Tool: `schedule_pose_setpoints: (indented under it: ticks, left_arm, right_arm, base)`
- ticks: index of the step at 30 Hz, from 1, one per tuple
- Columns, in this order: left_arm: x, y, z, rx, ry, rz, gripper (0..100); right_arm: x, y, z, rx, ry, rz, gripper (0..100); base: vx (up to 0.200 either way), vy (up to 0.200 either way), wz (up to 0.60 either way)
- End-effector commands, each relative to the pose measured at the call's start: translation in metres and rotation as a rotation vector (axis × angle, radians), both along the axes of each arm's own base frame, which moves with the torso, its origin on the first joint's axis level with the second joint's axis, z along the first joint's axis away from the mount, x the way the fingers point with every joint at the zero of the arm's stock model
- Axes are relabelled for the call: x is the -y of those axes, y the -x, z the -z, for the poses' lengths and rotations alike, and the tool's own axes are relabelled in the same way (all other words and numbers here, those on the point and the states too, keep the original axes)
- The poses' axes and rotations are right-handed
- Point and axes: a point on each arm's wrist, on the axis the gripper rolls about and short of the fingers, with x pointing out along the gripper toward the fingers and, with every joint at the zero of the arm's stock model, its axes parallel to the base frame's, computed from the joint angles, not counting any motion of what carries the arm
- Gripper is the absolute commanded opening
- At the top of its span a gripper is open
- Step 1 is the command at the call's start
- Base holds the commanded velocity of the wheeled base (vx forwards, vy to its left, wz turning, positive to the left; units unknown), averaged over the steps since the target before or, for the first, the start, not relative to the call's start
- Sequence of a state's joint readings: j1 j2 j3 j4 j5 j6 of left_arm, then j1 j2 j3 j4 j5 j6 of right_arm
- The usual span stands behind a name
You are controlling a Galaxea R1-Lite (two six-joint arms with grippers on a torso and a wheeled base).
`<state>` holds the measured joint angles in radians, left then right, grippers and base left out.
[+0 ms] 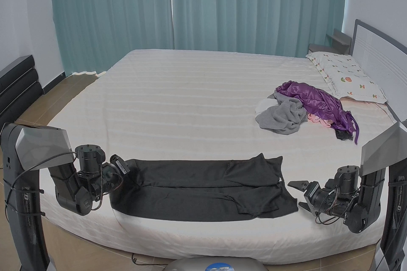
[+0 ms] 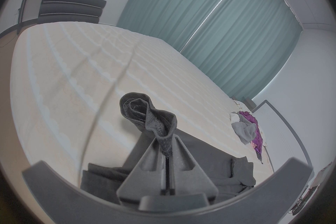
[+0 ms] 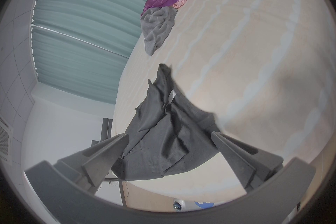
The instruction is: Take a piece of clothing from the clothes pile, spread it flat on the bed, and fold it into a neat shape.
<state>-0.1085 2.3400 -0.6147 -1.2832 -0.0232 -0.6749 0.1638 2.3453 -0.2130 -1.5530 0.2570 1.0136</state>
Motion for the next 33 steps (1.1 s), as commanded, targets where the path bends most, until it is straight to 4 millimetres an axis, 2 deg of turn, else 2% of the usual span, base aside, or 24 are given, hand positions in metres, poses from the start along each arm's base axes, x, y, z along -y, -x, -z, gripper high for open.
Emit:
schedule_pose_setpoints:
  ticks: [1, 6, 7, 19, 24, 25, 26, 33]
  left_arm:
    - [0.007, 0.004, -0.015, 0.031, 0.005, 0.021, 0]
    - [0.017, 0.006, -0.023, 0.053, 0.002, 0.040, 0]
    - [0.025, 0.006, -0.029, 0.064, -0.002, 0.050, 0]
    - [0.065, 0.009, -0.053, 0.038, -0.015, 0.141, 0]
    - [0.081, 0.006, -0.055, 0.026, -0.028, 0.161, 0]
    - [0.090, 0.005, -0.057, 0.010, -0.032, 0.184, 0]
    - [0.090, 0.005, -0.057, 0.010, -0.032, 0.184, 0]
    - [0.127, 0.001, -0.060, -0.026, -0.044, 0.271, 0]
  right_arm:
    - [0.000, -0.001, -0.001, 0.014, -0.003, -0.001, 100]
    - [0.000, -0.001, -0.001, 0.014, -0.003, -0.001, 100]
    - [0.000, -0.001, -0.001, 0.014, -0.003, -0.001, 100]
    - [0.000, 0.000, -0.001, 0.012, -0.001, -0.002, 100]
    - [0.000, 0.000, -0.001, 0.011, 0.000, 0.000, 100]
    - [0.000, 0.000, -0.001, 0.011, 0.000, 0.000, 100]
    - [0.000, 0.000, -0.001, 0.009, 0.000, -0.002, 100]
    - [0.000, 0.000, -0.001, 0.009, 0.000, -0.002, 100]
  base:
    - [0.000, -0.200, 0.00]
    - [0.000, -0.200, 0.00]
    - [0.000, -0.200, 0.00]
    - [0.000, -0.200, 0.00]
    - [0.000, -0.200, 0.00]
    - [0.000, -0.200, 0.00]
    - [0.000, -0.200, 0.00]
    - [0.000, -0.200, 0.00]
